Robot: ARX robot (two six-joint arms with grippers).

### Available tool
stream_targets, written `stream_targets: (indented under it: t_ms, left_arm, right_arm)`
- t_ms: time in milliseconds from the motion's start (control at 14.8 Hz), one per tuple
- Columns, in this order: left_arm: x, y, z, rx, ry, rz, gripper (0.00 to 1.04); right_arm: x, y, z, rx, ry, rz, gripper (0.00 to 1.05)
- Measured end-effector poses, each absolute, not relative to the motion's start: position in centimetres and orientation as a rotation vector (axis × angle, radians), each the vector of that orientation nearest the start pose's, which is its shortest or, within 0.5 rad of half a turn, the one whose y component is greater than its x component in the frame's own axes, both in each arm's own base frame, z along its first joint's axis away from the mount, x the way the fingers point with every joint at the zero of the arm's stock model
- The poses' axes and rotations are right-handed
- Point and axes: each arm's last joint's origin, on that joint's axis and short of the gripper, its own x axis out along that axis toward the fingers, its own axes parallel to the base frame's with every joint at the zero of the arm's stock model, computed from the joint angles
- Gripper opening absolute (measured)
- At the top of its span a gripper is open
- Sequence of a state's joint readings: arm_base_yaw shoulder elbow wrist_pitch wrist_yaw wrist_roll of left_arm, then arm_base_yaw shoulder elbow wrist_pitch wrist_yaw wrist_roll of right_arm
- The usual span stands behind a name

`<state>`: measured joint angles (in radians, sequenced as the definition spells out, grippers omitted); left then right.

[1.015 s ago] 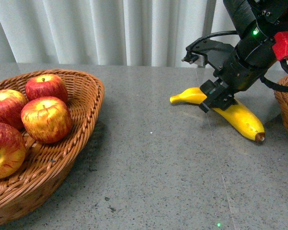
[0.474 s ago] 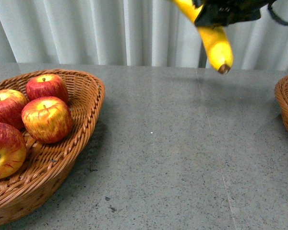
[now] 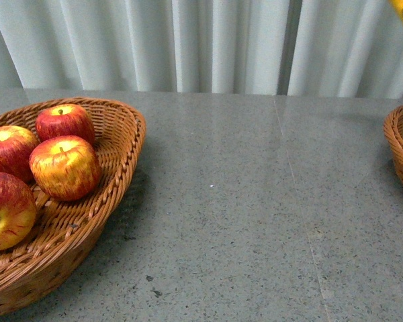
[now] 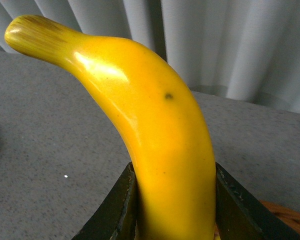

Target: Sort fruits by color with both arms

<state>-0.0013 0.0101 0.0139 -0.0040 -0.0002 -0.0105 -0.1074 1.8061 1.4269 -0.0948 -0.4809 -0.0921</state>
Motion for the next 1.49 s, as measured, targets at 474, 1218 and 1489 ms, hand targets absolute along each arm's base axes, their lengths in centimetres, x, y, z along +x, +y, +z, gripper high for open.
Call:
stream_targets:
  t_ms: [474, 1218, 1489]
  left_arm:
    - [9.7, 0.0, 16.7, -0.01, 0.0, -0.001, 0.98]
    - [9.7, 0.0, 16.7, -0.01, 0.0, -0.001, 0.98]
    - [9.7, 0.0, 16.7, -0.01, 0.0, -0.001, 0.98]
  right_arm:
    - [33.4, -10.8, 26.5, -0.153, 0.46, 0.399, 0.35]
    - [32.7, -12.7, 27.2, -0.229, 0.502, 0.475, 0.99]
    - [30.4, -9.8, 34.1, -0.125, 0.15, 0.539, 0.98]
